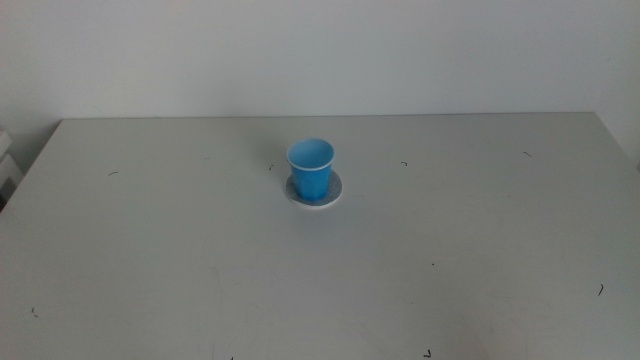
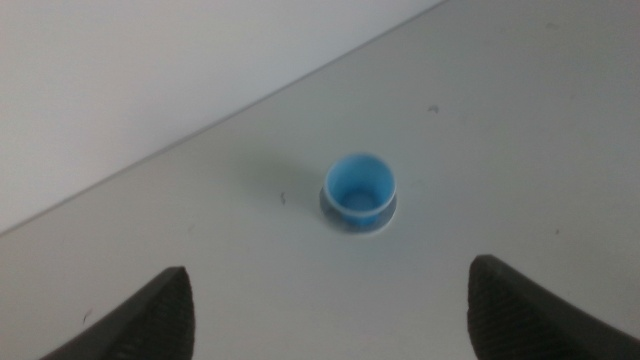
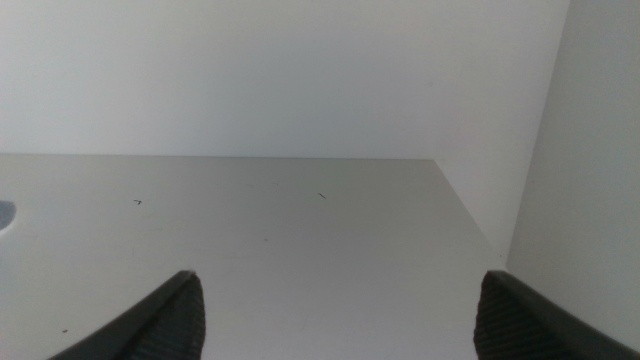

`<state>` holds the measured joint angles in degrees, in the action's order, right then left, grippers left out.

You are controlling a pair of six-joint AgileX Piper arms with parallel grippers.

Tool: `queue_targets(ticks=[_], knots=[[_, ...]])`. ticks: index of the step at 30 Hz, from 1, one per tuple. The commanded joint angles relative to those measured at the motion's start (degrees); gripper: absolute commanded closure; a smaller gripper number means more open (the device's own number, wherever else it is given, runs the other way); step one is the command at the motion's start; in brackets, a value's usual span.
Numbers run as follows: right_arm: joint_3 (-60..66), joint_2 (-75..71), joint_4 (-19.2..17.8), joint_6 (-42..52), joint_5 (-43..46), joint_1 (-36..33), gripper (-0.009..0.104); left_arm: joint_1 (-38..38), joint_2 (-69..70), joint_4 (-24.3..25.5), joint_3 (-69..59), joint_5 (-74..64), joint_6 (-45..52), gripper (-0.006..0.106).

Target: Place an empty cup on a cup mat.

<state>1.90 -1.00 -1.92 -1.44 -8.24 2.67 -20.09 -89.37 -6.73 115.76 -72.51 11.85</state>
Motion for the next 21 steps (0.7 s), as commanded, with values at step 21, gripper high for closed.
queue_targets(ticks=[21], knots=[[-0.66, -1.1, -0.52, 0.49, 4.47, -0.11, 0.001, 11.06, 47.56, 3.82, -72.07, 45.65, -2.99, -0.005]])
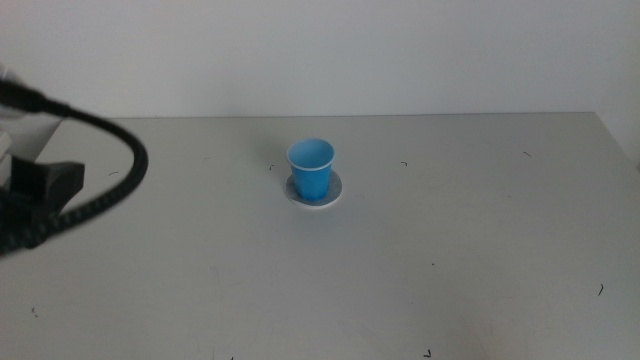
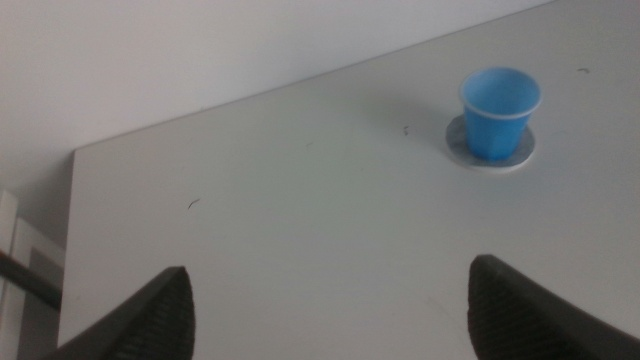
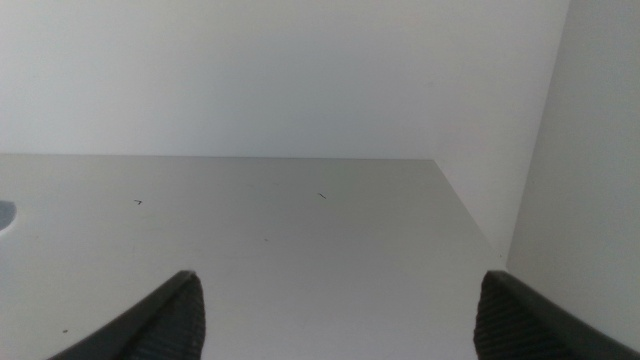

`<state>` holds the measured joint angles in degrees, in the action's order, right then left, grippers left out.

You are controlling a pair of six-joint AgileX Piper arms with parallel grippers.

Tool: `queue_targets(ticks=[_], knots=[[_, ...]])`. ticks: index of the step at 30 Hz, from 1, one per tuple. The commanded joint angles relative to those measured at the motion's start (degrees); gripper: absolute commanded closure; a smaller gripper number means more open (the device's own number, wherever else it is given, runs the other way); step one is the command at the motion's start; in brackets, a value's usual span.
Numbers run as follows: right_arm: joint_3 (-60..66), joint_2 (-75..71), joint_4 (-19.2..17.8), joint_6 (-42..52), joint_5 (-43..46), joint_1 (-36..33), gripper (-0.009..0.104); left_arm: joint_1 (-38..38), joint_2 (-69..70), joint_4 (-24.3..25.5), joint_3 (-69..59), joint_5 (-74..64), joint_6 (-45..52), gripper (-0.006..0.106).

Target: Place an empty cup on a cup mat.

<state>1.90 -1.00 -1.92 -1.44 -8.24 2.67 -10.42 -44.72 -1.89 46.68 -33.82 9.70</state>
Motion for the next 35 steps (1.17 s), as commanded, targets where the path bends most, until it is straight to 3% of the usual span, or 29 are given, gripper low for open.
queue_targets(ticks=[1, 8, 16, 24, 35], knots=[[-0.66, -1.1, -0.52, 0.49, 4.47, -0.11, 0.001, 2.51, 4.6, -1.07, -5.45, 8.8, -0.83, -0.005], [-0.66, -1.1, -0.52, 0.49, 4.47, -0.11, 0.001, 9.42, 20.45, -2.82, -25.1, 22.05, -0.88, -0.005], [-0.66, -1.1, -0.52, 0.49, 4.47, -0.11, 0.001, 13.09, 32.81, -9.74, -40.11, 28.89, -0.87, -0.005], [-0.66, -1.1, -0.52, 0.49, 4.47, -0.11, 0.001, 13.03, 42.32, -10.81, -48.3, 28.51, -0.87, -0.005], [-0.66, -1.1, -0.52, 0.49, 4.47, -0.11, 0.001, 13.03, 46.24, -10.48, -48.14, 25.79, -0.77, -0.005]])
